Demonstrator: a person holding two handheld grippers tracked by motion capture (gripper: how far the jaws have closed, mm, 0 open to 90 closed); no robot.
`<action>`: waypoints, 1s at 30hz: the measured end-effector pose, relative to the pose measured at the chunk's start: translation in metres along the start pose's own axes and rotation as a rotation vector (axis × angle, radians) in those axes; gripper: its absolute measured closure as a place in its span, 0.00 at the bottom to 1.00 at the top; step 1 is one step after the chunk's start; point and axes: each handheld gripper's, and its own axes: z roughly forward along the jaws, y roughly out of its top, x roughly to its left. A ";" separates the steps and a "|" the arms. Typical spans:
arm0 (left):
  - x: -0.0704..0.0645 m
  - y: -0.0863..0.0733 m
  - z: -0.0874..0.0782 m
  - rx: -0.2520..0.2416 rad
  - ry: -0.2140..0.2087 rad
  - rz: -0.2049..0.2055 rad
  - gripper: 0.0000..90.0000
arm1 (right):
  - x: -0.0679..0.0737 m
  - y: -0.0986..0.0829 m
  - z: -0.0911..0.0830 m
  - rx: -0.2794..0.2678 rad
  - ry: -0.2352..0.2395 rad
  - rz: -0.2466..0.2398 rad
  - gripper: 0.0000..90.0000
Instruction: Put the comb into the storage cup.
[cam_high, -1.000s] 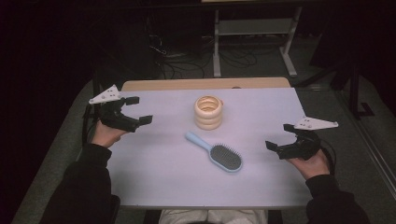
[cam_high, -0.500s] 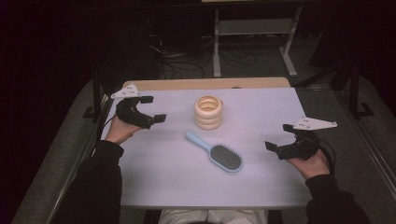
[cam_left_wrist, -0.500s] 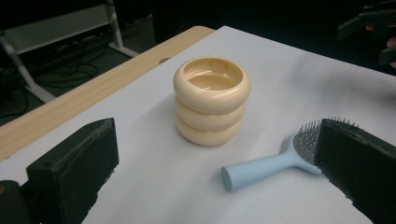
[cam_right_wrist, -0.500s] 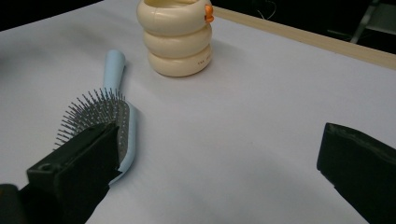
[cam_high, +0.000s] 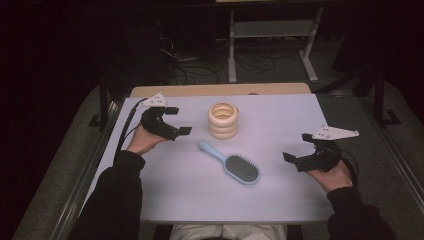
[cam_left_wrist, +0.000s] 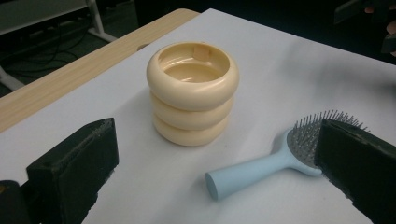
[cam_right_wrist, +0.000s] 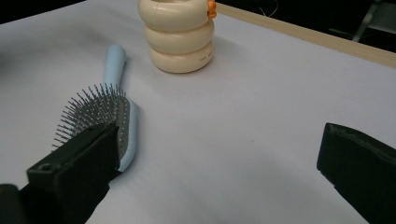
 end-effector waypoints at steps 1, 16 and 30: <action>0.000 0.000 0.002 0.001 -0.002 0.001 0.00 | 0.000 0.000 0.000 0.000 0.000 0.000 0.00; -0.003 -0.010 0.033 0.071 -0.033 0.006 0.00 | 0.002 0.000 0.002 0.017 -0.001 -0.015 0.00; -0.002 -0.020 0.057 0.081 -0.053 -0.021 0.00 | 0.003 -0.001 0.004 0.030 0.003 -0.020 0.00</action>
